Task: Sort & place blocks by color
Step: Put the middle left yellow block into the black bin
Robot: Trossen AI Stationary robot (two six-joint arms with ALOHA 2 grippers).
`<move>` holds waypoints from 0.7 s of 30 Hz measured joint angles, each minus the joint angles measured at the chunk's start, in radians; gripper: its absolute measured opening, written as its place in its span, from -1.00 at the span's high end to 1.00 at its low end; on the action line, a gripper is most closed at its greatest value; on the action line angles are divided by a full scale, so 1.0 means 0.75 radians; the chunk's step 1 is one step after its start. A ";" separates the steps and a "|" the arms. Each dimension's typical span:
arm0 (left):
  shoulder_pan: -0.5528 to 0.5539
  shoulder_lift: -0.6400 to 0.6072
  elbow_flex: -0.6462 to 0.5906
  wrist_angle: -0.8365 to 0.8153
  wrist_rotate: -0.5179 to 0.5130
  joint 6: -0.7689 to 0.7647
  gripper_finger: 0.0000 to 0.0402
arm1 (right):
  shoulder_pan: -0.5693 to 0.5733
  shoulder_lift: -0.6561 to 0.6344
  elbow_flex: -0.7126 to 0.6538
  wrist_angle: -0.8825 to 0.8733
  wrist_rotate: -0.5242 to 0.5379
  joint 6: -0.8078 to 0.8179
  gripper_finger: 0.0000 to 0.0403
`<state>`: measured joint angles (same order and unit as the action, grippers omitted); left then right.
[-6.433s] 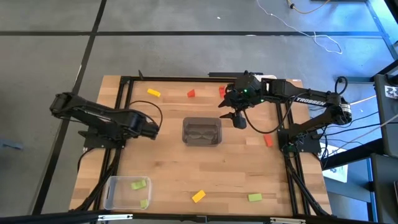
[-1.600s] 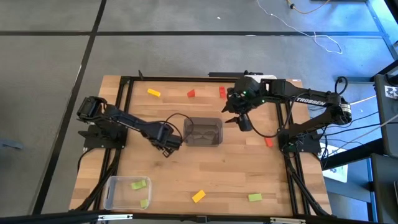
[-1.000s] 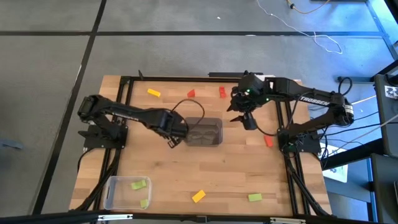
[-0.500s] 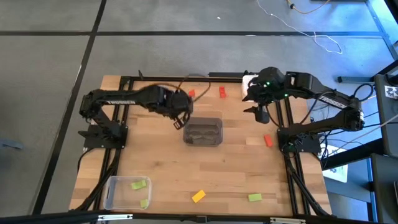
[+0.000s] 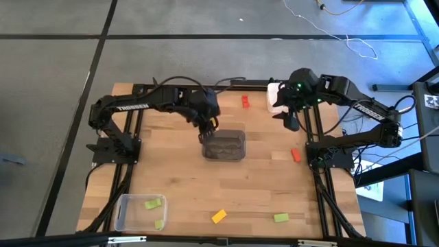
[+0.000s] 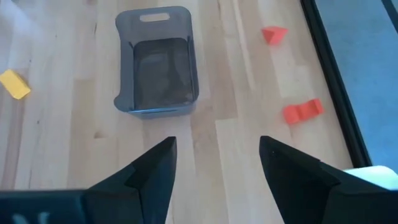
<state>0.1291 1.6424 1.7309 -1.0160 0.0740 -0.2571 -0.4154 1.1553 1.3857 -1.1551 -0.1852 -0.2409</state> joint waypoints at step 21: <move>-0.134 0.332 -0.215 0.124 0.043 0.251 0.86 | -0.009 0.001 0.000 0.056 -0.209 -0.034 -0.14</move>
<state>0.0288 1.8914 1.5693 -0.9232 0.1065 -0.0685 -0.4225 1.1557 1.3857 -1.1132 -0.3420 -0.2663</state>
